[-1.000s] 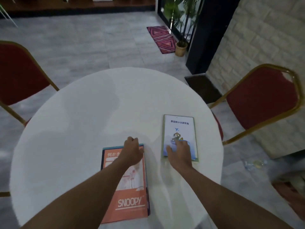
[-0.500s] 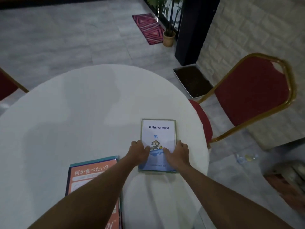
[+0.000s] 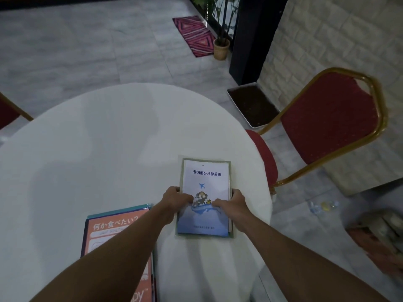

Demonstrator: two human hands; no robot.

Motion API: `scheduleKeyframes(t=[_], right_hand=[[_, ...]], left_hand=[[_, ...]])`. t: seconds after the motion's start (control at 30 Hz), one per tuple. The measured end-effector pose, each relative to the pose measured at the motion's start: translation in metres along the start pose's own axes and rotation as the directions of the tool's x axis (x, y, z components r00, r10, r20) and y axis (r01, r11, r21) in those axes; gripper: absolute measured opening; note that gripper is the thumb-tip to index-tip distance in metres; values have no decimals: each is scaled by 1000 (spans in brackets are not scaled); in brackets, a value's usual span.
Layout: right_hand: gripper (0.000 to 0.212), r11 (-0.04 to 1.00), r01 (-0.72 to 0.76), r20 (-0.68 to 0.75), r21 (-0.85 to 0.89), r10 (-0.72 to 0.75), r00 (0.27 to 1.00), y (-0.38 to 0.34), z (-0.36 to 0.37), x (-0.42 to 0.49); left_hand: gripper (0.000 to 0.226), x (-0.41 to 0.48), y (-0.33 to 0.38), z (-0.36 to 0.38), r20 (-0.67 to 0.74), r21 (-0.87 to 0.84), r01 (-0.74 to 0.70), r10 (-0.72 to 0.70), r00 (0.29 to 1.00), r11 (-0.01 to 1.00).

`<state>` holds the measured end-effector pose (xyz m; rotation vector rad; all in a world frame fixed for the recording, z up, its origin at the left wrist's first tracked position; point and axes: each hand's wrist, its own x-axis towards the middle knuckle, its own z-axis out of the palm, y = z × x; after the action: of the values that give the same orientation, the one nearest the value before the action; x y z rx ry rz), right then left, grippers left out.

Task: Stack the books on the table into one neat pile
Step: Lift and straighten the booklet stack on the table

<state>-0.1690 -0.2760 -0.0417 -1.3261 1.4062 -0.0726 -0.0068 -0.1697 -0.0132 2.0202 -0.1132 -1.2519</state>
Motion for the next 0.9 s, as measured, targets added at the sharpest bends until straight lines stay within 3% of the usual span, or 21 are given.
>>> scheduleKeyframes(t=[0.1, 0.2, 0.4, 0.63, 0.9], right_hand=[[83, 987, 70, 34, 145, -76, 997, -1, -4, -10], [76, 960, 226, 17, 166, -232, 973, -15, -7, -27], [74, 875, 450, -134, 178, -431, 892, -29, -8, -66], [73, 835, 537, -119, 120, -525, 843, 3, -10, -82], [69, 835, 549, -75, 6, -548, 833, 4, -7, -80]], left_hand=[[53, -8, 0, -7, 28, -64, -69, 71, 997, 996], [48, -20, 3, -13, 47, 5, -231, 231, 972, 973], [44, -49, 4, -20, 99, 161, -618, 610, 786, 770], [75, -60, -17, -26, 258, 250, -727, 679, 687, 640], [56, -64, -21, -29, 219, 397, -714, 696, 684, 577]])
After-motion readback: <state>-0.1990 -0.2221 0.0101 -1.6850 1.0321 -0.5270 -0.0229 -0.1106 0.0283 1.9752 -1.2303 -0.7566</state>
